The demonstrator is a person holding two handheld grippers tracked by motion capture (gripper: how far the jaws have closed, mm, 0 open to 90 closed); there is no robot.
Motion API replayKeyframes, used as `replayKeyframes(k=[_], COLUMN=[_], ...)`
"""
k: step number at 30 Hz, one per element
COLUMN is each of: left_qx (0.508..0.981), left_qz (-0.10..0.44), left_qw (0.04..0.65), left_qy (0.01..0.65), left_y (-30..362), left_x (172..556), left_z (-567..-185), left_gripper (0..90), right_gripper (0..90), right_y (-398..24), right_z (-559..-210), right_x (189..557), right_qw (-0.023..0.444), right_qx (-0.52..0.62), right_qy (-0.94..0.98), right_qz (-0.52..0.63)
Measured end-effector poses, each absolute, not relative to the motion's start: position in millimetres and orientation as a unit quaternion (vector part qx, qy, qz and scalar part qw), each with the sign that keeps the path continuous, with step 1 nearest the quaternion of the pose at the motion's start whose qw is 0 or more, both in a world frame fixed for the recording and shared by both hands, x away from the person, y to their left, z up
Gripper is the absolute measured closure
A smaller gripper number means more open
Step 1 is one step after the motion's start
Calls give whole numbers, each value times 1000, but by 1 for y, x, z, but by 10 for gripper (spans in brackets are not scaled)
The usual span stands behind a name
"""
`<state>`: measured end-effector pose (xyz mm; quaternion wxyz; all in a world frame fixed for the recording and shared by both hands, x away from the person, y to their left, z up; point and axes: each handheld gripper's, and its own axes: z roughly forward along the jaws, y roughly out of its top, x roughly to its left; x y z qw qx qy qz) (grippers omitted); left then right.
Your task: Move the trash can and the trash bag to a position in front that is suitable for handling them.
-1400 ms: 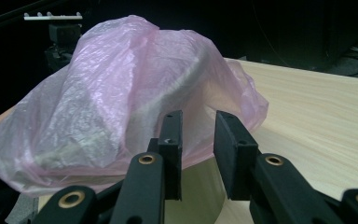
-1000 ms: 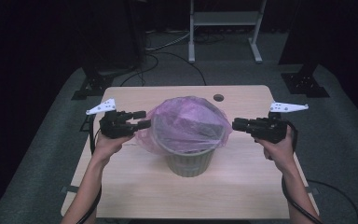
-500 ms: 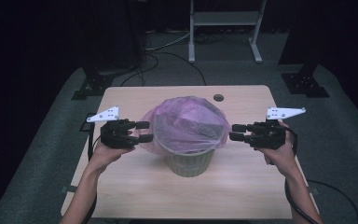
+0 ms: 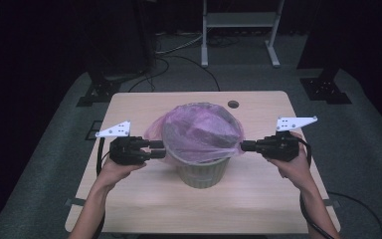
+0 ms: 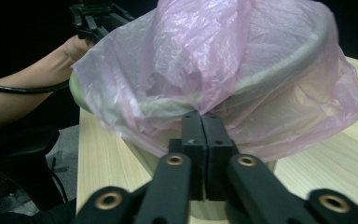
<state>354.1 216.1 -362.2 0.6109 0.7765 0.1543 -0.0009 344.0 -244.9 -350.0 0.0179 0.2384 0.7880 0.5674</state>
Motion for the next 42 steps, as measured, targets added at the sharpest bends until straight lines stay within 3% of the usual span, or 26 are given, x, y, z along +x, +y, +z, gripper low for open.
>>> replayKeyframes(k=[3, 5, 25, 30, 34, 42], left_qx=[766, 763, 781, 776, 778, 799], left_qz=[-2, -2, -8, -36, -49, -18], left_qw=[625, 629, 611, 613, 609, 579], left_qy=[150, 149, 129, 140, 148, 163], left_y=[216, 216, 216, 217, 216, 201], left_x=[352, 352, 341, 344, 344, 341], left_z=[-367, -370, -381, -377, -376, -375], left_gripper=[839, 899, 900, 630, 549, 462], right_gripper=[900, 900, 900, 881, 773, 751], right_y=[-243, -242, -231, -233, -235, -228], right_z=[-349, -349, -378, -372, -367, -366], right_x=[340, 337, 325, 325, 325, 326], right_qw=[12, 6, -38, -30, -25, -12], right_qx=[230, 221, 207, 205, 206, 202], right_qy=[791, 794, 834, 830, 826, 830], right_qz=[567, 566, 510, 519, 525, 519])
